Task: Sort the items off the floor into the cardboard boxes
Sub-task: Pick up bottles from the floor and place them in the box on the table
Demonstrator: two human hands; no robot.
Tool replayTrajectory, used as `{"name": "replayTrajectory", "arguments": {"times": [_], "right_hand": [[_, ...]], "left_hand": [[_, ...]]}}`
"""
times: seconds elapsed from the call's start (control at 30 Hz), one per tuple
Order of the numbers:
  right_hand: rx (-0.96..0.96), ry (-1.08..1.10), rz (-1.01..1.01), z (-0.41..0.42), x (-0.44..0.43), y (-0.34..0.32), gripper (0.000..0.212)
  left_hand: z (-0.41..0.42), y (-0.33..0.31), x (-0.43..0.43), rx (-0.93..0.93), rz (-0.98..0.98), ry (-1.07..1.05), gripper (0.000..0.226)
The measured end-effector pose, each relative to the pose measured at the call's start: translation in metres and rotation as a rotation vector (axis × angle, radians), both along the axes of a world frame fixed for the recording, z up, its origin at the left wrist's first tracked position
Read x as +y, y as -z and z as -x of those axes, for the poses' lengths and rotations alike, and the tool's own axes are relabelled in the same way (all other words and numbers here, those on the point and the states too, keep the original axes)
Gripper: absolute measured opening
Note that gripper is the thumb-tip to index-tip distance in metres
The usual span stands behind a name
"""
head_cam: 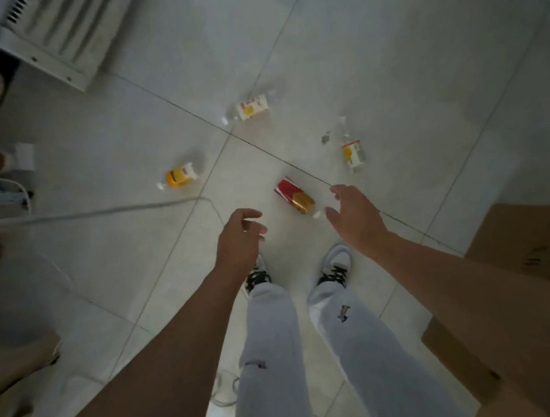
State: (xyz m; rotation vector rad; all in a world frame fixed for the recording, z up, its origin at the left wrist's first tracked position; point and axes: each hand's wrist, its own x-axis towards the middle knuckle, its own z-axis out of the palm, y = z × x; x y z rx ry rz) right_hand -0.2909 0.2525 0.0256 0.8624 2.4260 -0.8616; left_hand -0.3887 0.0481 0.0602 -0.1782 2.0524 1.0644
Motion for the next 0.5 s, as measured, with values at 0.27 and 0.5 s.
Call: {"name": "replayTrajectory", "arguments": {"times": [0.27, 0.5], "right_hand": [[-0.135, -0.162, -0.128, 0.012, -0.014, 0.172, 0.047], [-0.206, -0.137, -0.174, 0.037, -0.023, 0.282, 0.054]], "left_hand": [[0.009, 0.168, 0.019, -0.032, 0.085, 0.298, 0.024], [0.004, 0.263, 0.017, -0.009, 0.132, 0.436, 0.021]]}}
